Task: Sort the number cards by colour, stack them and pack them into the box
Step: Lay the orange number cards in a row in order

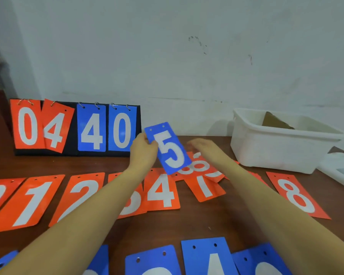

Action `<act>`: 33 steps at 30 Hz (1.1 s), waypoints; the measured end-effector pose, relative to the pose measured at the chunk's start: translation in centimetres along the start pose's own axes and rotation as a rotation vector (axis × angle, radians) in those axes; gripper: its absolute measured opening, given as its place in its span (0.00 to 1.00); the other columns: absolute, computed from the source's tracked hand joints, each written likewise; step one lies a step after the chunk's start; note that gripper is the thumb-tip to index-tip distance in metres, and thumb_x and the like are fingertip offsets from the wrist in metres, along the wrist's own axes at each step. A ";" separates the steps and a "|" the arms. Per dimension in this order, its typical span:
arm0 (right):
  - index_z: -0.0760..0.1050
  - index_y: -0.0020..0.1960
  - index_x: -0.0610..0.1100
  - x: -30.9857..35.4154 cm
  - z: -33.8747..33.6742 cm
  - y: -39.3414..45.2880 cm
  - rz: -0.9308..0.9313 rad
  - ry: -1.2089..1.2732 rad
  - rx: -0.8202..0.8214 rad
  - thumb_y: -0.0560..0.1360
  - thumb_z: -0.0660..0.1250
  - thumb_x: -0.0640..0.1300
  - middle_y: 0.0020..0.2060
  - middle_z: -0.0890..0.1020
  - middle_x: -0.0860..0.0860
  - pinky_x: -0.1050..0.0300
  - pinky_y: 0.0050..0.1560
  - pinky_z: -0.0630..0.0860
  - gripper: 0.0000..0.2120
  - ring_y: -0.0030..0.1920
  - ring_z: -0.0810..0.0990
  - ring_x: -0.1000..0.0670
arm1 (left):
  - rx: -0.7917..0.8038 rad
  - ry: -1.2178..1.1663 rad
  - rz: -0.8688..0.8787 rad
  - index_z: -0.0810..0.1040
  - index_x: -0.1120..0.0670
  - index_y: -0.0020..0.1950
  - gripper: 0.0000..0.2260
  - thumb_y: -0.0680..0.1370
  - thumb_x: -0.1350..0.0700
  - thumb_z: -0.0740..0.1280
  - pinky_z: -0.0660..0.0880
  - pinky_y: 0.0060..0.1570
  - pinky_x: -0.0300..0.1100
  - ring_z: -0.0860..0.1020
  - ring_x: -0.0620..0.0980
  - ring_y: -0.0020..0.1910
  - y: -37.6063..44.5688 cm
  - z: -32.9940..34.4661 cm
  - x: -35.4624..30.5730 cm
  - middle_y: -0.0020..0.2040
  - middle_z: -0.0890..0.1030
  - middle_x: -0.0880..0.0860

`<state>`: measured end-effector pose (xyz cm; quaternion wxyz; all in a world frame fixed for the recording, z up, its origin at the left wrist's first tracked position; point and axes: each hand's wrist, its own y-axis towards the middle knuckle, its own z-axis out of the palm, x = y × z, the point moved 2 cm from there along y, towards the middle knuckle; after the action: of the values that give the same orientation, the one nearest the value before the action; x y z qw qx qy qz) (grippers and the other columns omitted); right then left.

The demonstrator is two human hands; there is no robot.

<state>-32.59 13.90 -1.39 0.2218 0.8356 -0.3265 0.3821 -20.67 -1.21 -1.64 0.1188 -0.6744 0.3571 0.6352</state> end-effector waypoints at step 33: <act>0.70 0.45 0.41 -7.3 -13.5 -17.5 0.273 0.129 -0.507 0.76 0.56 0.38 0.37 0.73 0.47 0.54 0.39 0.64 0.05 0.43 0.71 0.47 | 0.395 0.274 0.246 0.61 0.59 0.71 0.24 0.77 0.56 0.64 0.68 0.56 0.39 0.75 0.56 0.57 -15.1 11.5 -7.5 0.66 0.63 0.57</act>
<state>-30.38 37.08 -1.03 0.3905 0.6757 -0.5062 0.3670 -19.55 19.15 -0.95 0.1205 -0.6694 0.5662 0.4656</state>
